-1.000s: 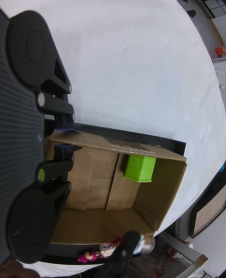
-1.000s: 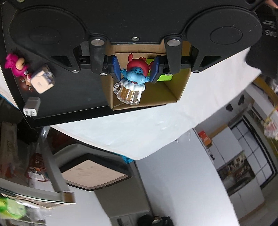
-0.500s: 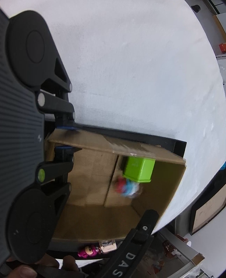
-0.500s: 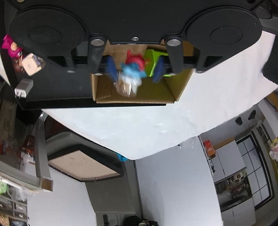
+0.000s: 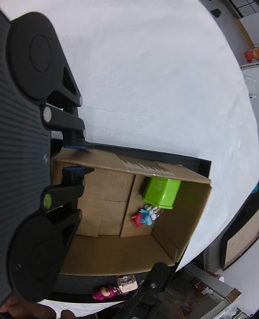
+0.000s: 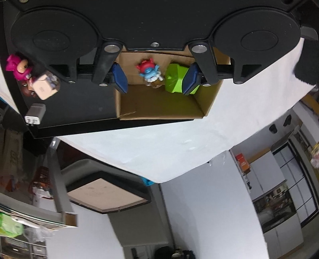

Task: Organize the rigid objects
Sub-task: 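Move the right gripper to the pink doll and grasp it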

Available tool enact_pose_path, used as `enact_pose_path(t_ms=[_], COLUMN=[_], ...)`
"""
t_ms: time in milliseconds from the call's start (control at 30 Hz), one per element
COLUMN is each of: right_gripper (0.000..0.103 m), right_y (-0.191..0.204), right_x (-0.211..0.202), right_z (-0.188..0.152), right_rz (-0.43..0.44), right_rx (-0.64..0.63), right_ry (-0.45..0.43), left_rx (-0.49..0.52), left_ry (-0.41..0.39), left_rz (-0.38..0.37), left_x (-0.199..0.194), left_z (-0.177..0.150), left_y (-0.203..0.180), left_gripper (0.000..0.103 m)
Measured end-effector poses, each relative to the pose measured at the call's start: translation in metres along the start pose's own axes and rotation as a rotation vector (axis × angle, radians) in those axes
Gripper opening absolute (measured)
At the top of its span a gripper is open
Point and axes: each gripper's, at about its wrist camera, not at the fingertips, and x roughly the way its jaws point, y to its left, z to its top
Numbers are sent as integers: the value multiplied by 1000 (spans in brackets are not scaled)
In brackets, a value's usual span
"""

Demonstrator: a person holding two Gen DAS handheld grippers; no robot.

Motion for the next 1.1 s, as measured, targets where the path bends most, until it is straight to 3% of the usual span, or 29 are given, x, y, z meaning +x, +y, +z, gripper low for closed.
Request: enact_pose_path(t_ms=[433, 500, 567, 667, 900, 1100], right_gripper=[60, 60, 60, 60, 63, 65], right_y=[-59, -68, -74, -88, -117, -134], right_x=[-12, -15, -16, -17, -6, 0], right_z=[-4, -4, -4, -6, -10, -16], right_rz=[-79, -99, -113, -127, -197, -234], right_rx=[81, 66, 36, 21, 10, -4], right_ry=[30, 49, 73, 104, 148, 163], left_rx=[40, 26, 22, 47, 30, 14], left_ry=[-4, -2, 3, -2, 0, 11], left_rz=[83, 83, 94, 131, 189, 171], left_x=[2, 3, 4, 4, 6, 4], left_z=[5, 5, 6, 6, 12, 14], left_y=[-21, -20, -21, -25, -33, -42], left_gripper=[18, 22, 40, 55, 69, 79])
